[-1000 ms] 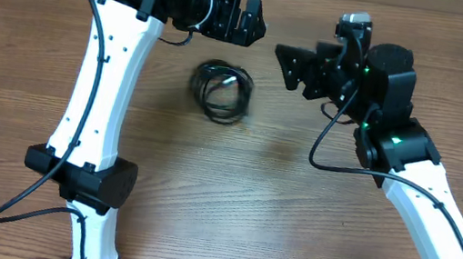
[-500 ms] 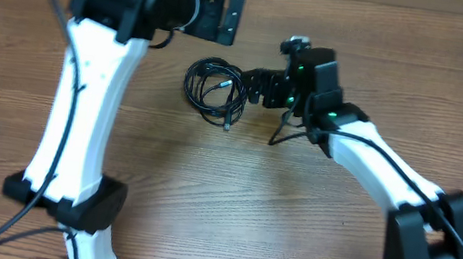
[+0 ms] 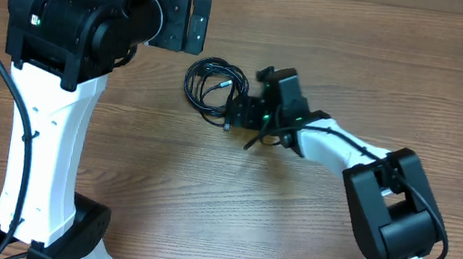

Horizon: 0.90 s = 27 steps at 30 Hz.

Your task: Untangle cables

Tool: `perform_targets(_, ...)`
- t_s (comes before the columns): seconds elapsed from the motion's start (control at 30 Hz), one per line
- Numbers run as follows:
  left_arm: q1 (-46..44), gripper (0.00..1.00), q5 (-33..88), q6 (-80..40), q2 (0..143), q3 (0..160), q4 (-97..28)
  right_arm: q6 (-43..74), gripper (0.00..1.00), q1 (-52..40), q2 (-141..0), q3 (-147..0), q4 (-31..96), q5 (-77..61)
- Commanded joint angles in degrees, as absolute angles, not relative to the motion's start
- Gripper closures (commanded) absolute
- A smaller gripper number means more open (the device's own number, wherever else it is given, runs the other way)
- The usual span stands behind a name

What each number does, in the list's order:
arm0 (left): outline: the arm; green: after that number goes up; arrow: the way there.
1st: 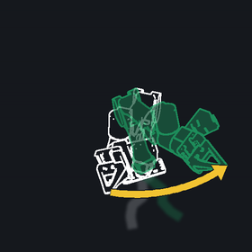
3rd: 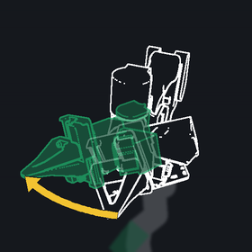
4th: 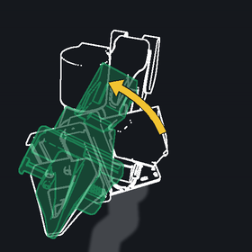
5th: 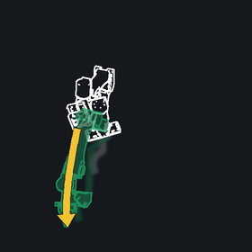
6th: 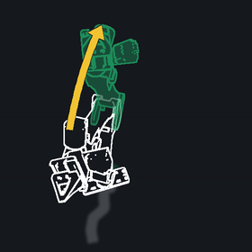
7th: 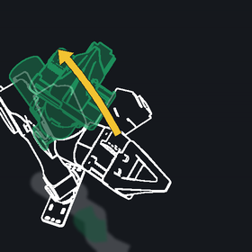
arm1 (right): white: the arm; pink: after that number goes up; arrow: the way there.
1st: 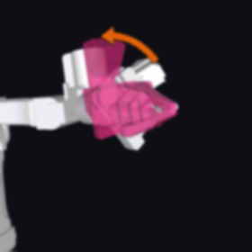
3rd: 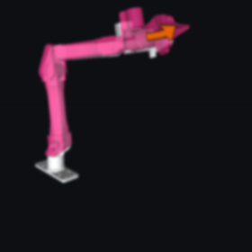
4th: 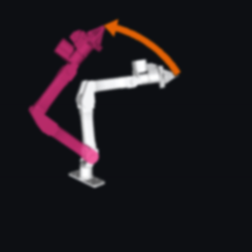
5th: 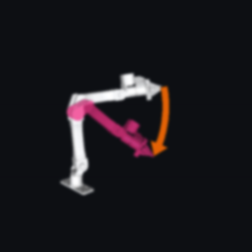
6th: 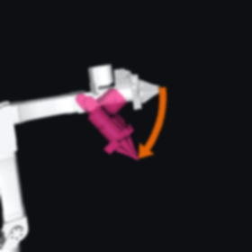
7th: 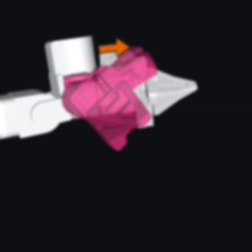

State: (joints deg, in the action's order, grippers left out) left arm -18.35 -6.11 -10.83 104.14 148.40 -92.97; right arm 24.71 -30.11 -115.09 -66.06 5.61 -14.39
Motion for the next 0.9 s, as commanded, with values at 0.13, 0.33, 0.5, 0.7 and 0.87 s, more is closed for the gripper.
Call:
perform_targets(0.13,-18.2,0.0,-10.6,-11.7,103.9,149.0,-96.8,25.1,0.96,-33.8,-117.8,-66.8,6.5,-7.7)
perform_targets(0.33,-18.2,0.0,-10.5,-11.6,103.9,148.9,-96.8,24.4,0.96,-33.3,-114.9,-69.2,8.0,-7.3)
perform_targets(0.5,-18.2,0.0,-10.7,-11.6,104.2,148.9,-96.8,22.0,0.96,-31.7,-105.4,-79.6,20.1,-3.2)
perform_targets(0.7,-18.2,0.0,-11.1,-11.6,106.6,148.9,-96.6,17.5,0.96,-31.5,-98.8,-97.2,41.7,1.3)
perform_targets(0.87,-18.2,0.0,-11.2,-7.7,110.7,148.9,-96.8,16.5,0.96,-31.9,-98.5,-108.9,59.1,1.3)
